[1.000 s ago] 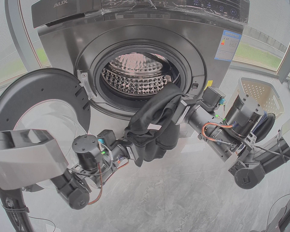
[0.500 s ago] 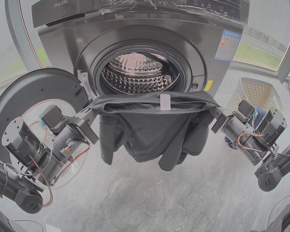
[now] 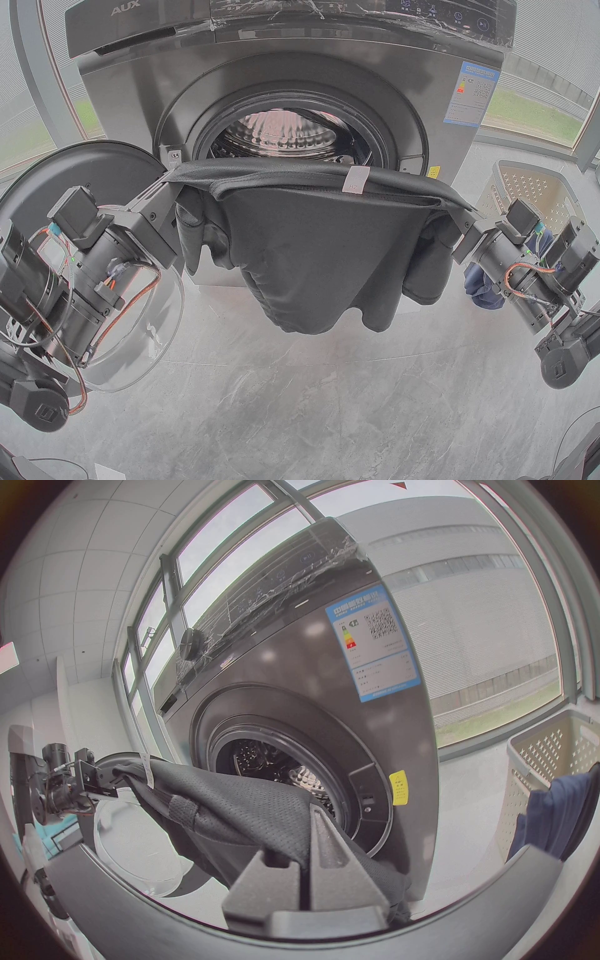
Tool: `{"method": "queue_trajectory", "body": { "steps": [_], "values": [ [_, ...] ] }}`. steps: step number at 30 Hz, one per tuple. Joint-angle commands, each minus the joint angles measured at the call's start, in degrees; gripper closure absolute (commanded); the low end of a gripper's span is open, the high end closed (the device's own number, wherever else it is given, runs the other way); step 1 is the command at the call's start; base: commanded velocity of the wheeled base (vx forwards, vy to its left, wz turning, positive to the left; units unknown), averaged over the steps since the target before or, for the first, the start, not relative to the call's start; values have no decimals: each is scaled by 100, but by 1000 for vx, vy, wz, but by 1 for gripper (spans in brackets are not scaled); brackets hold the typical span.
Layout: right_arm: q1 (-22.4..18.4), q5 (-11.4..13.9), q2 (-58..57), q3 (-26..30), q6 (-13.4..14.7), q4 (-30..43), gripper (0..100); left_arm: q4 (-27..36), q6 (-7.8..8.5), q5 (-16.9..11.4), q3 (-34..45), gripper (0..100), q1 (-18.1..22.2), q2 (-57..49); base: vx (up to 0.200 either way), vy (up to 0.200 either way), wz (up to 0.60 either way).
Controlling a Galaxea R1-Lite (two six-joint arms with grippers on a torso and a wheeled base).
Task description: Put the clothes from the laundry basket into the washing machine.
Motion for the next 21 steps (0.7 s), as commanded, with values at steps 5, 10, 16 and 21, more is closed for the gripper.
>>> {"method": "queue_trajectory", "body": {
  "steps": [5,10,16,21],
  "values": [
    [229,-658,-65,-383,-145,9,100,361,108,-70,162,100,-55,-219,0,0,0],
    [633,-719,-381,-392,-145,132,100,396,108,-88,162,100,-64,-202,0,0,0],
    [642,-728,-645,-541,-128,326,100,387,108,-97,188,100,-55,-131,0,0,0],
    [580,-728,-628,-655,-128,308,100,387,108,-106,179,100,-55,-105,0,0,0]
  ]
}}
